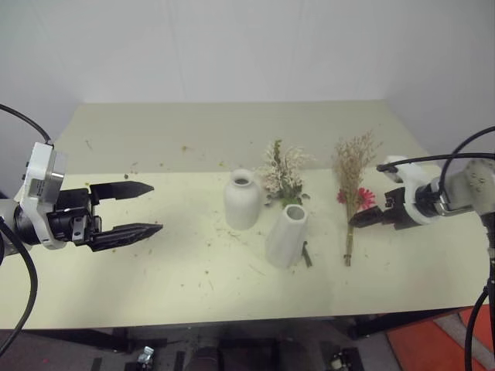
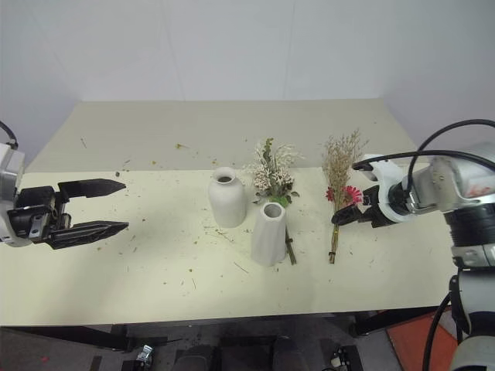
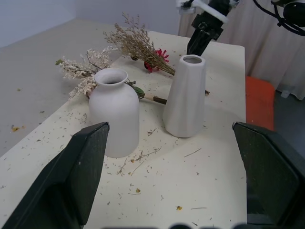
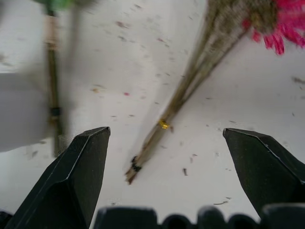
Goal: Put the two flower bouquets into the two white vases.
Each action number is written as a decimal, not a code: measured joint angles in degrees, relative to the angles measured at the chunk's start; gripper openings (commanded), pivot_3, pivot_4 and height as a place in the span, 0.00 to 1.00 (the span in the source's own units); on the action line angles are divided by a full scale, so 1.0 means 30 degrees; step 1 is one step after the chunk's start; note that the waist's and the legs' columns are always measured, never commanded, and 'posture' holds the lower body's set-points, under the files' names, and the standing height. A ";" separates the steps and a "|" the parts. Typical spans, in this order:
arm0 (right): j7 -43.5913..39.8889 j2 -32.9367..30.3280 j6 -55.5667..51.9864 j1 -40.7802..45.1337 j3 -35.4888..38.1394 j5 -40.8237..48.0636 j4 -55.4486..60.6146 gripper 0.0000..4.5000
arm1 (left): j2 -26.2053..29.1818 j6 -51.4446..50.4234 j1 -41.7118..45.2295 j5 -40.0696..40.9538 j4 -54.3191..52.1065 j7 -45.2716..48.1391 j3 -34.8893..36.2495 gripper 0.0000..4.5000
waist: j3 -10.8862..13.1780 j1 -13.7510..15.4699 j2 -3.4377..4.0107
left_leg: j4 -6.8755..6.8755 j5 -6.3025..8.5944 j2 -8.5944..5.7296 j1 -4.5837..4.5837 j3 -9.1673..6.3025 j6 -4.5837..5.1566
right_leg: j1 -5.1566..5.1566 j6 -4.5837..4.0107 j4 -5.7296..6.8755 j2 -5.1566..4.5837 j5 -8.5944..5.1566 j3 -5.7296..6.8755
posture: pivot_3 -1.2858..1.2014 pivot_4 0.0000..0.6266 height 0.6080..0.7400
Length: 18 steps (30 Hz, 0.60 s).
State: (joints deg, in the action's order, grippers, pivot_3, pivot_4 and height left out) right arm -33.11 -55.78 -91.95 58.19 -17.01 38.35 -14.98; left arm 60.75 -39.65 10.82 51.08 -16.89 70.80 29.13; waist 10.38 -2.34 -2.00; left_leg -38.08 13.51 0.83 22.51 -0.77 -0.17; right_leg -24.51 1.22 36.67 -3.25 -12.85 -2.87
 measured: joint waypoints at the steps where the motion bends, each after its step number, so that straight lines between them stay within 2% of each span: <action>1: 0.0051 0.0392 -0.0003 0.0203 -0.0329 -0.0343 -0.0497 0.99 | -0.0005 0.0021 -0.0020 -0.0052 0.0006 0.0000 -0.0015 1.00 | 0.0000 -0.0021 0.0000 | 0.0001 0.0000 0.0001 -0.0002 0.0000 0.0000 | -0.0001 0.0000 0.0005 0.0001 0.0000 0.0000 | 0.52 0.24 1.00; 11: 0.0166 0.3862 0.1397 0.1378 -0.1705 -0.4016 -0.5420 0.99 | -0.0222 0.0247 -0.0607 -0.0085 -0.0246 -0.0182 0.0046 1.00 | 0.0001 -0.0119 0.0002 | 0.0001 -0.0001 0.0009 -0.0018 0.0000 0.0001 | -0.0004 -0.0004 0.0031 0.0016 0.0007 -0.0006 | 0.52 0.24 1.00; 12: 0.0131 0.4124 0.1807 0.1568 -0.1735 -0.4442 -0.5787 0.91 | -0.0224 0.0253 -0.0688 -0.0085 -0.0291 -0.0199 0.0097 1.00 | 0.0000 -0.0115 0.0002 | 0.0001 -0.0001 0.0008 -0.0023 -0.0001 0.0001 | -0.0001 -0.0004 0.0031 0.0016 0.0007 -0.0006 | 0.52 0.24 1.00; 14: 0.0055 0.4651 0.2460 0.1674 -0.1761 -0.5126 -0.6286 0.82 | -0.0225 0.0263 -0.0757 -0.0083 -0.0394 -0.0213 0.0137 1.00 | 0.0000 -0.0107 0.0002 | 0.0001 -0.0001 0.0009 -0.0022 -0.0001 0.0001 | 0.0000 -0.0004 0.0032 0.0017 0.0007 -0.0006 | 0.52 0.24 1.00; 18: -0.0009 0.5338 0.3492 0.2119 -0.1631 -0.6237 -0.7483 0.53 | -0.0238 0.0270 -0.0832 -0.0083 -0.0442 -0.0309 0.0165 1.00 | 0.0000 -0.0131 0.0001 | 0.0001 -0.0001 0.0009 -0.0029 0.0000 0.0000 | 0.0003 -0.0005 0.0034 0.0018 0.0012 -0.0007 | 0.52 0.24 1.00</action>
State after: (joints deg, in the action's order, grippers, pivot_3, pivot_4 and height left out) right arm -33.14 -39.77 -81.47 64.54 -21.90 19.64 -37.43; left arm 60.04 -38.84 8.33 50.83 -18.22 69.87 29.62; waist 10.38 -2.74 -2.00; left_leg -38.08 13.50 0.86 22.42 -0.77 -0.17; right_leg -24.50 1.20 36.77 -3.20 -12.81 -2.89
